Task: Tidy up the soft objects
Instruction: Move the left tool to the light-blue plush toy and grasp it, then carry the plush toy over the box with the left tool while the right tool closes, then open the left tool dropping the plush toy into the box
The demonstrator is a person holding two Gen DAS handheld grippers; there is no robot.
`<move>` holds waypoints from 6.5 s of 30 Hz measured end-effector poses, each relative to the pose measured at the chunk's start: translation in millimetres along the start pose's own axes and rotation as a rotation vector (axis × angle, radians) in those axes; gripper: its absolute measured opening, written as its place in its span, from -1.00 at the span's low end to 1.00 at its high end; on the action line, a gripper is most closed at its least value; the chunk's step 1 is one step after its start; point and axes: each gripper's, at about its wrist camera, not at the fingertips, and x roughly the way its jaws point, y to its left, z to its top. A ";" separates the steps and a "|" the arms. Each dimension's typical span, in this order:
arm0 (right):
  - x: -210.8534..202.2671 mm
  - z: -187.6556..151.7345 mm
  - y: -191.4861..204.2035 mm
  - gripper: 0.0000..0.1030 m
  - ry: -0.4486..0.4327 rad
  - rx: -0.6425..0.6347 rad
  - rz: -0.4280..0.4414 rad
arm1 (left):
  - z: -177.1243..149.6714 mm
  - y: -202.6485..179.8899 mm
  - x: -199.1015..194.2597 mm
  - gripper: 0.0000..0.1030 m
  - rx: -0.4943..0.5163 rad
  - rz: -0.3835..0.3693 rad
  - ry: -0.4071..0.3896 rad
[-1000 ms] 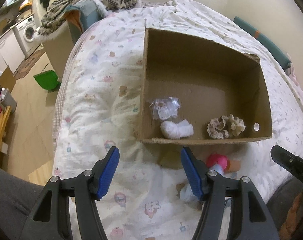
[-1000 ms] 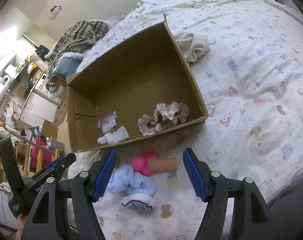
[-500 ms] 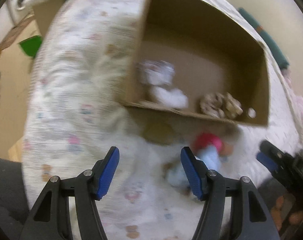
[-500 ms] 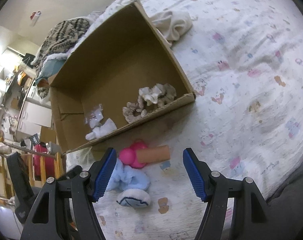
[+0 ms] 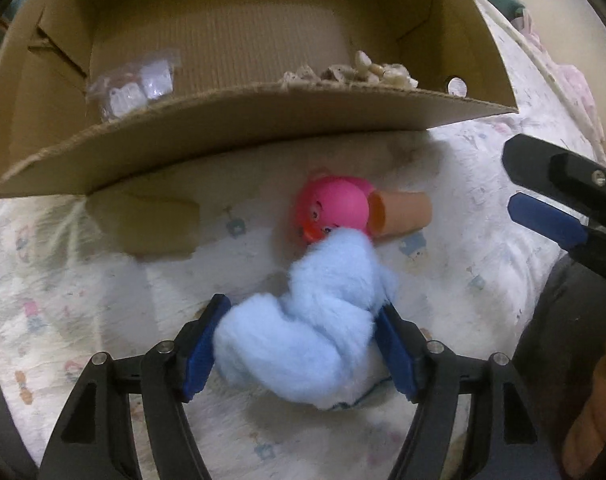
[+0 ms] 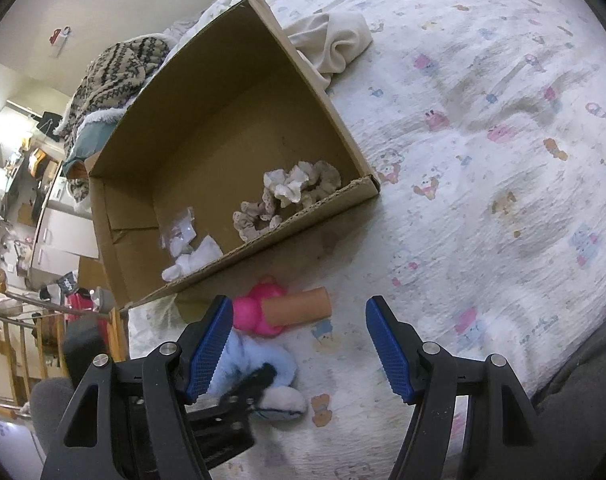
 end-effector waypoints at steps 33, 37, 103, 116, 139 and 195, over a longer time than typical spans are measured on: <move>7.5 5.2 -14.1 0.41 0.038 0.092 0.095 | -22.9 87.4 -114.1 -0.73 -0.207 0.114 -0.232; 17.2 6.6 -22.8 0.27 0.074 0.155 0.132 | -15.3 80.5 -108.4 -0.73 -0.229 0.106 -0.225; -76.3 44.9 43.2 -0.82 -0.241 -0.159 0.289 | 51.3 75.2 -170.3 -0.73 -0.149 0.178 -0.467; -7.2 67.9 48.8 -0.82 -0.147 -0.180 0.190 | 83.6 71.0 -115.9 -0.73 -0.123 0.188 -0.396; 34.1 69.2 32.3 -0.81 -0.055 -0.137 0.105 | 93.8 68.8 -65.4 -0.68 -0.097 0.216 -0.370; 6.5 59.6 35.8 0.36 -0.133 -0.175 0.060 | 64.9 57.8 -100.4 0.33 -0.102 0.220 -0.427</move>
